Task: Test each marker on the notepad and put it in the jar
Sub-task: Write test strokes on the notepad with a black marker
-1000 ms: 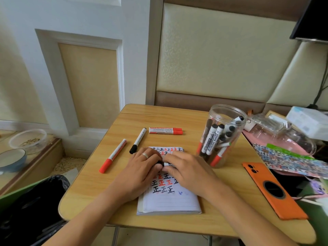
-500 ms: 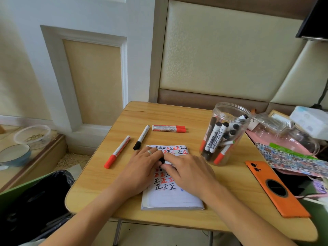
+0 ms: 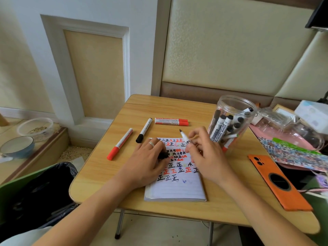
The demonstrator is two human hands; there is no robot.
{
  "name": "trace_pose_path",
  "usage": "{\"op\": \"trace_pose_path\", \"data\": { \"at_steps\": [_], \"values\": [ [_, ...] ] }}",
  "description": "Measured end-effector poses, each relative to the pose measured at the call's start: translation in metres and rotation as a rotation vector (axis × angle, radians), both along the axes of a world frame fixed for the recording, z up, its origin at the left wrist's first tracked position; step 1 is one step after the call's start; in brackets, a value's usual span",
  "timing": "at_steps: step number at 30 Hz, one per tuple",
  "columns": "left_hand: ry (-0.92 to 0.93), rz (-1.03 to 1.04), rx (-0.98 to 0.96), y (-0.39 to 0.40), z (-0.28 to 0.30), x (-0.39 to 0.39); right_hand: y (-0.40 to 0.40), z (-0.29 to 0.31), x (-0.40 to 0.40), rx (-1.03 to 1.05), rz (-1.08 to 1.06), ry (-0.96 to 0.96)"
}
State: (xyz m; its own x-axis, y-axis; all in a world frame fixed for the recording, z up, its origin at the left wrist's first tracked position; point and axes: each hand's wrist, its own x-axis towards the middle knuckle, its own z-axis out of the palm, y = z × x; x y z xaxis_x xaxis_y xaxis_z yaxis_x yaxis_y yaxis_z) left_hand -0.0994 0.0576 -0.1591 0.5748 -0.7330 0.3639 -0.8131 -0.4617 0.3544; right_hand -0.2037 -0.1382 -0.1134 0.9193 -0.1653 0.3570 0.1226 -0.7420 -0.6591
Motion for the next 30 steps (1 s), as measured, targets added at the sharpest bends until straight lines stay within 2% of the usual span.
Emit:
{"op": "trace_pose_path", "data": {
  "at_steps": [3,6,8,9,12,17,23,30],
  "values": [
    [-0.009,-0.038,0.005,0.001,0.001,-0.001,-0.002,0.007,-0.004,0.440,0.071,0.009],
    [0.010,-0.097,0.011,0.001,-0.001,0.000,-0.007,0.007,-0.006,0.911,0.137,0.103],
    [0.011,-0.139,0.028,0.001,-0.002,0.003,-0.010,0.006,-0.006,1.093,0.178,0.123],
    [0.013,-0.151,0.041,0.001,-0.003,0.004,-0.011,0.004,-0.007,1.116,0.192,0.119],
    [0.037,-0.144,0.056,0.000,-0.005,0.006,-0.007,0.001,-0.009,1.036,0.178,0.117],
    [0.060,-0.133,0.031,-0.002,-0.002,0.004,-0.001,0.000,-0.012,0.830,-0.010,0.144],
    [0.023,-0.116,0.017,-0.002,-0.005,0.005,0.009,0.004,-0.020,0.762,0.085,0.264],
    [0.052,-0.087,0.026,-0.002,-0.007,0.007,0.025,-0.011,-0.023,0.537,-0.110,0.286]
  ]
}}
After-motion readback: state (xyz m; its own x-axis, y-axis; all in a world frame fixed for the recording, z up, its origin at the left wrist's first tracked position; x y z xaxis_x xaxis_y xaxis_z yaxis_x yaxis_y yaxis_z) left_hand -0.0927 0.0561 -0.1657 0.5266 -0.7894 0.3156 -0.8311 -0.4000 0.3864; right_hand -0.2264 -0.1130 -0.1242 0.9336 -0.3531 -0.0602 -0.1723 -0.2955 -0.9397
